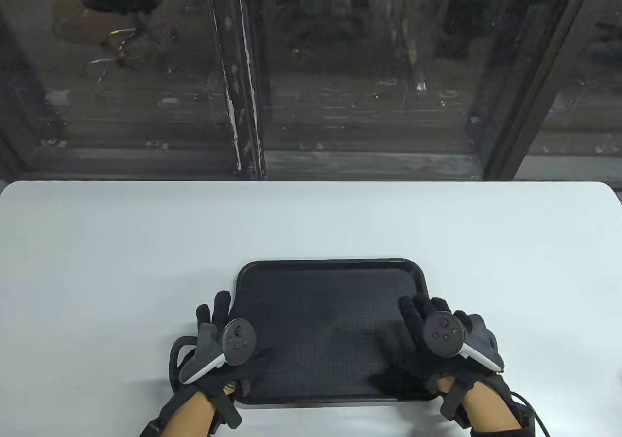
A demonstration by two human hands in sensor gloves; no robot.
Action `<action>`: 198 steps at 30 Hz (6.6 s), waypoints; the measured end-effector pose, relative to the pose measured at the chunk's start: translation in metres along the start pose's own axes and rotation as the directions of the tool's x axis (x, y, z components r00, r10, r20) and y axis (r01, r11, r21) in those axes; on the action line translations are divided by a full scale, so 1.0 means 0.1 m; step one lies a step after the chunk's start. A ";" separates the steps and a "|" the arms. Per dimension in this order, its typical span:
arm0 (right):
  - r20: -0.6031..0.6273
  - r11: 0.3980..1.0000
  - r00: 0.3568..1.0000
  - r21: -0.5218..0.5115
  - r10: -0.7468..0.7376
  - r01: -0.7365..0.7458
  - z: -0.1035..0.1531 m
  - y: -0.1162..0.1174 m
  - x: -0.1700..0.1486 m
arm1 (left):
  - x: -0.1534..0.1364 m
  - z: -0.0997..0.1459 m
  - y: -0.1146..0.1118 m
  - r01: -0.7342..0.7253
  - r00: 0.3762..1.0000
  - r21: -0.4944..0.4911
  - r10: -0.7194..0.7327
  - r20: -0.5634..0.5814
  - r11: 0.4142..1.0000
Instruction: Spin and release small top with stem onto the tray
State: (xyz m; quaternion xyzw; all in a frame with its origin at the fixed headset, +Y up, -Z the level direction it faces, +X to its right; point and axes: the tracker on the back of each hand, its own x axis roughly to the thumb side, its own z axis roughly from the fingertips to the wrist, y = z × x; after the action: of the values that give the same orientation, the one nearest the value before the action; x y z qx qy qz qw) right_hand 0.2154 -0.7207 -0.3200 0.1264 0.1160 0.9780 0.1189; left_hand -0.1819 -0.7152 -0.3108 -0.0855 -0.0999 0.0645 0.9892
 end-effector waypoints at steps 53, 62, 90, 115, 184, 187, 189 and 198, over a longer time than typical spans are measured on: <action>-0.004 0.933 0.998 -0.353 0.069 -0.066 -0.04 -0.39 -0.20 | -0.34 0.10 0.13 -0.246 0.967 0.085 0.250 -0.044 0.966; 0.273 0.925 0.894 -0.239 0.356 -0.295 -0.41 -0.30 0.92 | -0.33 0.09 0.13 -0.253 0.966 0.077 0.256 -0.038 0.964; -0.392 0.902 0.854 -0.118 0.341 -0.415 -0.15 -0.75 -0.13 | -0.43 0.10 0.15 -0.341 0.938 0.075 0.344 -0.037 0.937; -0.606 0.948 0.746 0.047 0.277 -0.313 0.21 -0.04 -0.72 | -0.36 0.03 0.09 -0.291 0.955 0.024 0.292 -0.058 0.956; -0.309 0.954 0.951 -0.295 -0.037 -0.059 0.27 -0.49 -0.37 | -0.85 -0.26 -0.41 -0.141 0.779 -0.118 0.037 -0.626 0.983; -0.294 0.949 0.955 -0.311 -0.035 -0.061 0.28 -0.47 -0.41 | -0.80 -0.28 -0.42 -0.096 0.790 -0.104 0.012 -0.613 0.990; -0.278 0.947 0.959 -0.320 -0.059 -0.034 0.30 -0.47 -0.43 | -0.76 -0.27 -0.41 -0.028 0.797 -0.104 -0.041 -0.603 0.994; -0.241 0.945 0.961 -0.322 -0.136 0.053 0.32 -0.47 -0.52 | -0.71 -0.07 -0.03 -0.070 0.888 0.249 0.174 -0.426 0.966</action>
State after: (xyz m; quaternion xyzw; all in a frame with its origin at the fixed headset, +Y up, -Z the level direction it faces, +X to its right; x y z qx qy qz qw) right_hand 0.2832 -0.6836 -0.3130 -0.0290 -0.0196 0.9851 0.1682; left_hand -0.2488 -0.7294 -0.3303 0.0090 0.1421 0.1168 0.9829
